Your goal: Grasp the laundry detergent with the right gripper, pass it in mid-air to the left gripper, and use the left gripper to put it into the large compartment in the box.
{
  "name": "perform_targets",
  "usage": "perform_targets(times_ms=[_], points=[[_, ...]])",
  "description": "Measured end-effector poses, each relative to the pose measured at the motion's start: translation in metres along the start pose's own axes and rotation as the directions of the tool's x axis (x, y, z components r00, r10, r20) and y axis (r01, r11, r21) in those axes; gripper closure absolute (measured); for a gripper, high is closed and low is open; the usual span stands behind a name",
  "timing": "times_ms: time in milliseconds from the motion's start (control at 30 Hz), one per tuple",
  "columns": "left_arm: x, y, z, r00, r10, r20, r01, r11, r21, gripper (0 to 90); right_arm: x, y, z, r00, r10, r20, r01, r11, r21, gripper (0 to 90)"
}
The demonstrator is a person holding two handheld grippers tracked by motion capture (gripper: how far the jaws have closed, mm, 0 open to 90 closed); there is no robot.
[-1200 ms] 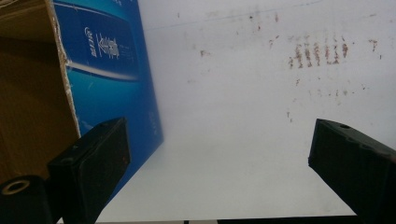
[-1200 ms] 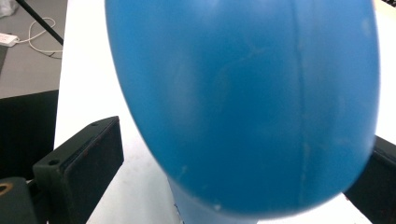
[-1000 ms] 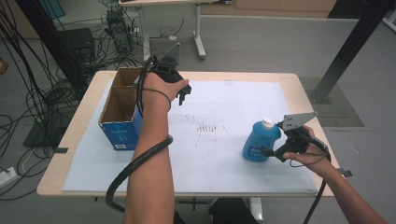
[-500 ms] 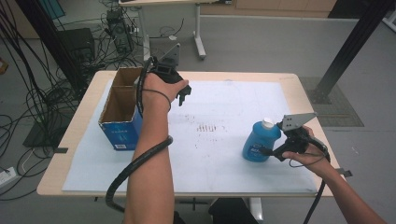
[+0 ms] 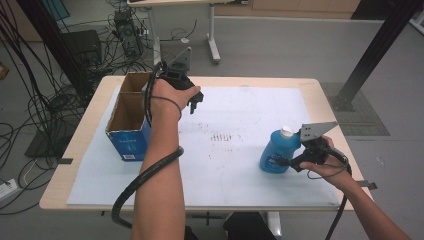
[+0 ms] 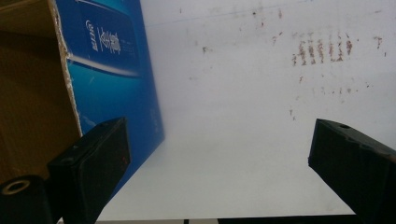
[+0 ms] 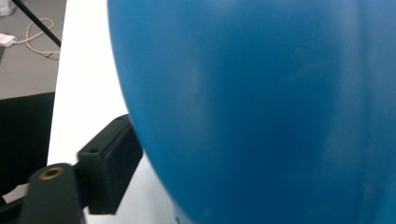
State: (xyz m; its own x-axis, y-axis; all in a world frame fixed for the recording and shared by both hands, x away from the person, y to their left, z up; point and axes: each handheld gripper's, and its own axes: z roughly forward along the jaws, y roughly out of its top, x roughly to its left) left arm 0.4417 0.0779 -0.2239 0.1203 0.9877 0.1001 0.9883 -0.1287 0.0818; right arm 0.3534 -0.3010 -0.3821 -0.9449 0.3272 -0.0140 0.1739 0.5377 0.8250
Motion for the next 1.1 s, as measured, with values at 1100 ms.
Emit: perform_targets(times_ms=[1100], points=[[0.0029, -0.0013, 0.0006, 1.0, -0.003, 0.001, 0.003, 1.0, -0.002, 6.3, -0.0017, -0.0026, 0.0044, 0.9996, -0.017, -0.021, 0.017, 1.0, -0.005, 37.7]])
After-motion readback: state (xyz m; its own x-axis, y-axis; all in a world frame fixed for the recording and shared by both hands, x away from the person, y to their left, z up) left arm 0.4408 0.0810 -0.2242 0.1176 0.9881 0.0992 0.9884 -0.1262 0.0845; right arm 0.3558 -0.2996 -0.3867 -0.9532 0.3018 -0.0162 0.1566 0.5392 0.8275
